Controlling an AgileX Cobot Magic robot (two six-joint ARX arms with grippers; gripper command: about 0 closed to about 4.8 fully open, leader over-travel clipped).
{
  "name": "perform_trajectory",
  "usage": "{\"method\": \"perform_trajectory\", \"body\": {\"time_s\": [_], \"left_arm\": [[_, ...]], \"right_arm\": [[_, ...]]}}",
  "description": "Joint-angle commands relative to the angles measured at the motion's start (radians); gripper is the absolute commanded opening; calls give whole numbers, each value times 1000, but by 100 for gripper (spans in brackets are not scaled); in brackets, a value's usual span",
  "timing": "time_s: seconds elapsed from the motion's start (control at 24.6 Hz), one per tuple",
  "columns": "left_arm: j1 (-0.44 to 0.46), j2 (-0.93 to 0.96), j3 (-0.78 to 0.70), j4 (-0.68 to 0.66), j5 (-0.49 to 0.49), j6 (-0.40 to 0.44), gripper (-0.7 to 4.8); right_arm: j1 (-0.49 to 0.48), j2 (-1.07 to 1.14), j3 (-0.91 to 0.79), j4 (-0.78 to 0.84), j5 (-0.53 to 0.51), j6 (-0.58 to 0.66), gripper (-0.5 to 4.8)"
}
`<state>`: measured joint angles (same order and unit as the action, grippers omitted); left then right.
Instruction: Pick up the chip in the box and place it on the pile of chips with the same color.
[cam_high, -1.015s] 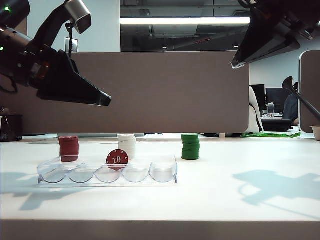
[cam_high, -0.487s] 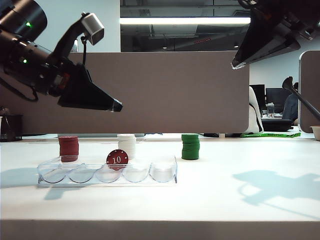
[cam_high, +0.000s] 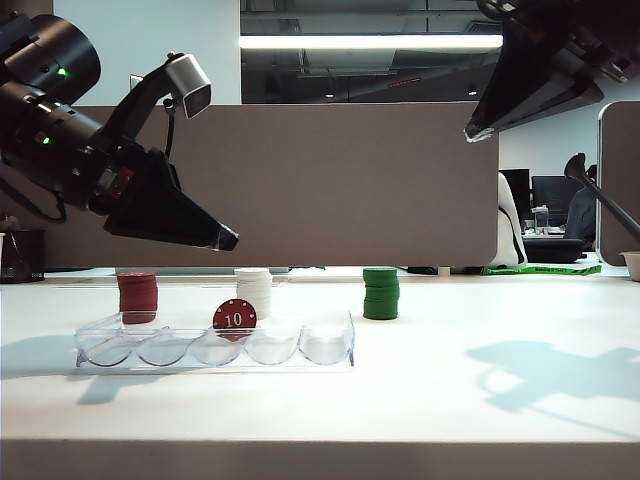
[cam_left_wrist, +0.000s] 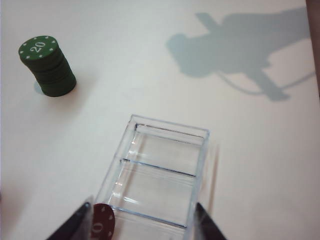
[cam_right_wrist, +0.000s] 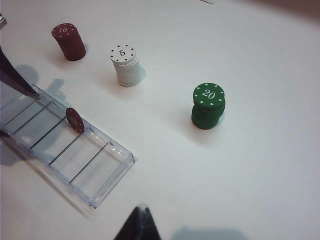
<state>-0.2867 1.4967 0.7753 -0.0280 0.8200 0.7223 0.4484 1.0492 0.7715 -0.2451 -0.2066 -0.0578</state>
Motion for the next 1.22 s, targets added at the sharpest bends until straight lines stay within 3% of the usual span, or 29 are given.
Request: {"method": "perform_trajectory", "body": {"time_s": [0.04,0.93,1.22], "left_arm": [[0,-2,5,0,3,4,223],[0,80,7,55,-20,-1,223],[0,97,8,131,-38,-50,223]], "right_arm": [[0,-2,5,10,-6,-2,-6],[0,-2,5,9,-6,-2,-6],[0,-2,5,10,-6,-2,-6]]}}
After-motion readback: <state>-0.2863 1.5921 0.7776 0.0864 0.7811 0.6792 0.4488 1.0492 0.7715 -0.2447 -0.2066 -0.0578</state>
